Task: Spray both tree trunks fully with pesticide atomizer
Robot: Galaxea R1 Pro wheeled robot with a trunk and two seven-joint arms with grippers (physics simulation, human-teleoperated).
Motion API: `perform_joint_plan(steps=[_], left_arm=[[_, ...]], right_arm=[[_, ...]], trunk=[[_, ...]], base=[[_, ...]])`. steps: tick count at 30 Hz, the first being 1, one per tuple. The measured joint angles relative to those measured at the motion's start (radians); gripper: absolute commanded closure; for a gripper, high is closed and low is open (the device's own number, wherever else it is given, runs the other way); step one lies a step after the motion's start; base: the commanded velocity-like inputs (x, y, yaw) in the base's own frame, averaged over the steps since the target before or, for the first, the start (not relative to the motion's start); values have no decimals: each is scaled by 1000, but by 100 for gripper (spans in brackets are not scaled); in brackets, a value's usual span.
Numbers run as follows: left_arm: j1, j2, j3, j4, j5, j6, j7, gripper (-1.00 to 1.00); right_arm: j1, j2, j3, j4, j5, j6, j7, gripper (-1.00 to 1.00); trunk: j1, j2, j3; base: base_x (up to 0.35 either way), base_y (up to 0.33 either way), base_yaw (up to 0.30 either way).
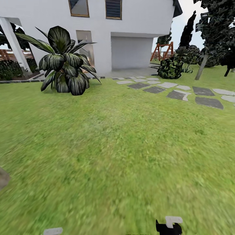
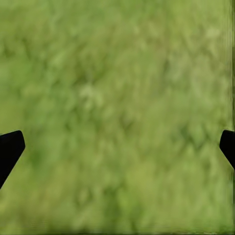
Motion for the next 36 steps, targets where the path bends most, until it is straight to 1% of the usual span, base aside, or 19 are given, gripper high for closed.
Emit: perform_joint_plan(steps=[16,28,36], left_arm=[[0,-3,-2,0,-1,1,0,100],[0,-3,-2,0,-1,0,0,100],[1,-3,-2,0,-5,0,-2,100]], right_arm=[[1,1,0,0,0,0,0,-100],[1,3,0,0,0,0,0,-100],[1,3,0,0,0,0,0,-100]], trunk=[[0,0,-7],[0,0,-7],[0,0,-7]], base=[[0,0,-294],[0,0,-295],[0,-235,-295]])
